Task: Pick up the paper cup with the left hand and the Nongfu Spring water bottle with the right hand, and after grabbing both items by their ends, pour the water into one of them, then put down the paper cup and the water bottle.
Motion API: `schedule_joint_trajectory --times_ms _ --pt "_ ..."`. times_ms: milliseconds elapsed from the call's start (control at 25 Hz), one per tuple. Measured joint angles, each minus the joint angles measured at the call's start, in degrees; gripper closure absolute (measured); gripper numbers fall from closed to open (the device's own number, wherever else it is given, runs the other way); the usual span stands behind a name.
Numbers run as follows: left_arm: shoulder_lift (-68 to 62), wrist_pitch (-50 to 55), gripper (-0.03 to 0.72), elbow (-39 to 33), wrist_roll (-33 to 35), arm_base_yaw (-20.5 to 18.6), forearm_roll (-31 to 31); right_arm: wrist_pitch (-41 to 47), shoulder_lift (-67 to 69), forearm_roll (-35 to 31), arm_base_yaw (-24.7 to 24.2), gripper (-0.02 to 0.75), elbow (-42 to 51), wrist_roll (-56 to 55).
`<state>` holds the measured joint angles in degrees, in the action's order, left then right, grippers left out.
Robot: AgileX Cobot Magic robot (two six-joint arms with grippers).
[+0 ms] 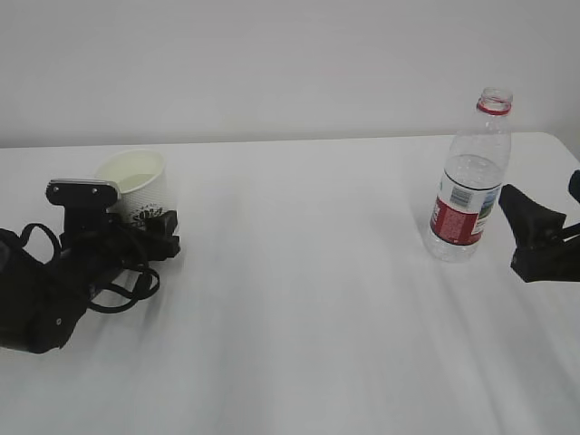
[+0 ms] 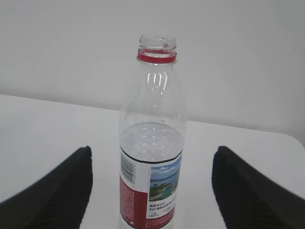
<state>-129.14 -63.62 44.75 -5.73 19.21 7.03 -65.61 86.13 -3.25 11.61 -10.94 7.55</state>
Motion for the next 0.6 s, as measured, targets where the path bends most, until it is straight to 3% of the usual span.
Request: schedule_joint_trajectory --times_ms 600 --pt "0.0 -1.1 0.09 0.3 0.0 0.0 -0.7 0.0 0.0 0.0 0.0 0.145 0.0 0.4"
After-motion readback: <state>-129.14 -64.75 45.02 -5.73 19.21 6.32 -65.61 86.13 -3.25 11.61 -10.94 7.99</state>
